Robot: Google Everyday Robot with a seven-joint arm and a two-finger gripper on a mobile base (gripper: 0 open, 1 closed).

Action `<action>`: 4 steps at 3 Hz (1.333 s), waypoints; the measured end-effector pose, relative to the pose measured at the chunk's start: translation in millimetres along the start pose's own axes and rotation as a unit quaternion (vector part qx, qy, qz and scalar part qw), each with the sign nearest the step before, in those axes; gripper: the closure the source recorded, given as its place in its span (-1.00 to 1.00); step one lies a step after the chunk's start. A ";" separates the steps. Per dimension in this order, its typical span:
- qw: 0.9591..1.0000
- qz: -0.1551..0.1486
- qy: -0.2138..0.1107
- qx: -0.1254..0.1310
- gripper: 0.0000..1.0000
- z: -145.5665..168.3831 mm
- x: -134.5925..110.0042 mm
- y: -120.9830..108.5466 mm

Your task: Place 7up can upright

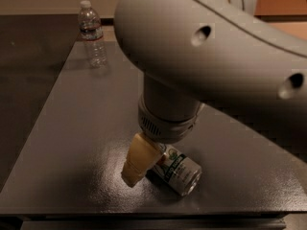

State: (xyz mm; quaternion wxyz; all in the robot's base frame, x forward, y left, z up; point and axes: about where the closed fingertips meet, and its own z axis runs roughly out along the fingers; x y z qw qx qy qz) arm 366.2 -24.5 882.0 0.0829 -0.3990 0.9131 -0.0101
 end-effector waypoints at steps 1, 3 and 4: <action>1.000 0.001 0.026 0.002 -1.00 18.2 3.8 0.9; 0.998 0.011 0.061 -0.007 -0.66 41.3 13.3 0.8; 0.997 0.014 0.070 -0.012 -0.17 43.6 14.8 1.4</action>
Offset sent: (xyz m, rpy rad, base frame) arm -0.0020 -0.0164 -0.0587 -0.1013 0.1246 -0.0446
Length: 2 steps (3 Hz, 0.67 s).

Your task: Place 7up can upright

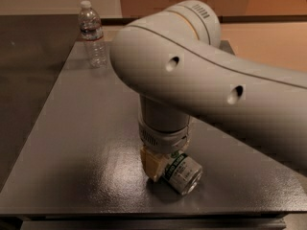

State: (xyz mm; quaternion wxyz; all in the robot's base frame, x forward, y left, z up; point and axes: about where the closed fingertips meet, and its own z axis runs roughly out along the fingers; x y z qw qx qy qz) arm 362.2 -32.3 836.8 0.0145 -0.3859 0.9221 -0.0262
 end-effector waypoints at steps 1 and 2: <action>1.000 -0.002 -0.008 -0.006 0.28 -9.7 -3.2 1.4; 0.999 -0.011 -0.038 -0.019 0.76 -35.0 -14.1 1.3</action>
Offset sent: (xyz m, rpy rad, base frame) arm 0.0178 0.0229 0.0655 0.1565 -0.0417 0.0587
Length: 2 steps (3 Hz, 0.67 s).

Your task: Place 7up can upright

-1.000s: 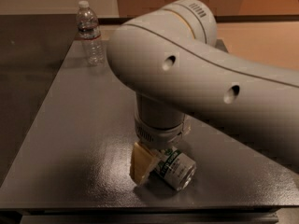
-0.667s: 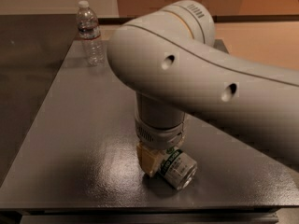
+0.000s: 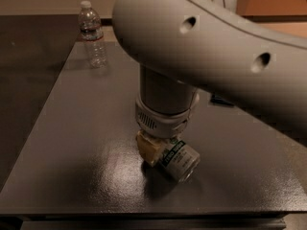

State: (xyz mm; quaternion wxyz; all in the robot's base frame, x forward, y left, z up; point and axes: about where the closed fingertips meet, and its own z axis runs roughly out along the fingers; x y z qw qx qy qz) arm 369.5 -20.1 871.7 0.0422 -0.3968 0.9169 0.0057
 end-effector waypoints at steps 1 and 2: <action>0.998 -0.014 -0.058 -0.019 1.00 -30.4 -19.4 -0.2; 0.989 -0.025 -0.135 -0.049 1.00 -53.3 -36.2 -3.7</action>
Offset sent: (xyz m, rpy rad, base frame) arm 0.0466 0.0344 0.0827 0.4943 -0.1863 0.1094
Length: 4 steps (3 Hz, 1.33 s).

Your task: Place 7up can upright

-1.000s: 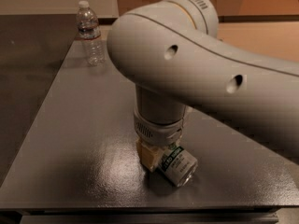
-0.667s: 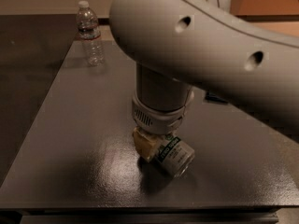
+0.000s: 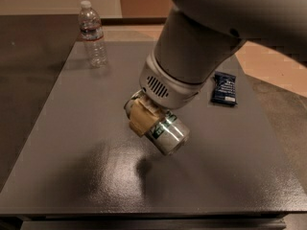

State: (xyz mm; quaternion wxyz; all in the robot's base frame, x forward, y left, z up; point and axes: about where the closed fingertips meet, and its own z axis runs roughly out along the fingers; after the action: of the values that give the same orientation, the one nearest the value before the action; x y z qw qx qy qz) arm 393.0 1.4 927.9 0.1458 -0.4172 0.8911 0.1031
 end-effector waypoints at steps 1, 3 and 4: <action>0.996 -0.014 -0.083 -0.037 1.00 -4.9 -21.1 -5.3; 0.967 -0.018 -0.235 -0.102 1.00 6.5 -35.7 -13.3; 0.944 -0.001 -0.303 -0.130 1.00 13.2 -30.8 -20.0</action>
Offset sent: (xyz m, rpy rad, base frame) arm 0.0392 0.0231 0.0109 0.5634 -0.2101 0.1794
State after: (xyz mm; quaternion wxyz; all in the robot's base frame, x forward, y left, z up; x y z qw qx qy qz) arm 429.5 14.8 925.0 0.3536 -0.3824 0.7833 0.3393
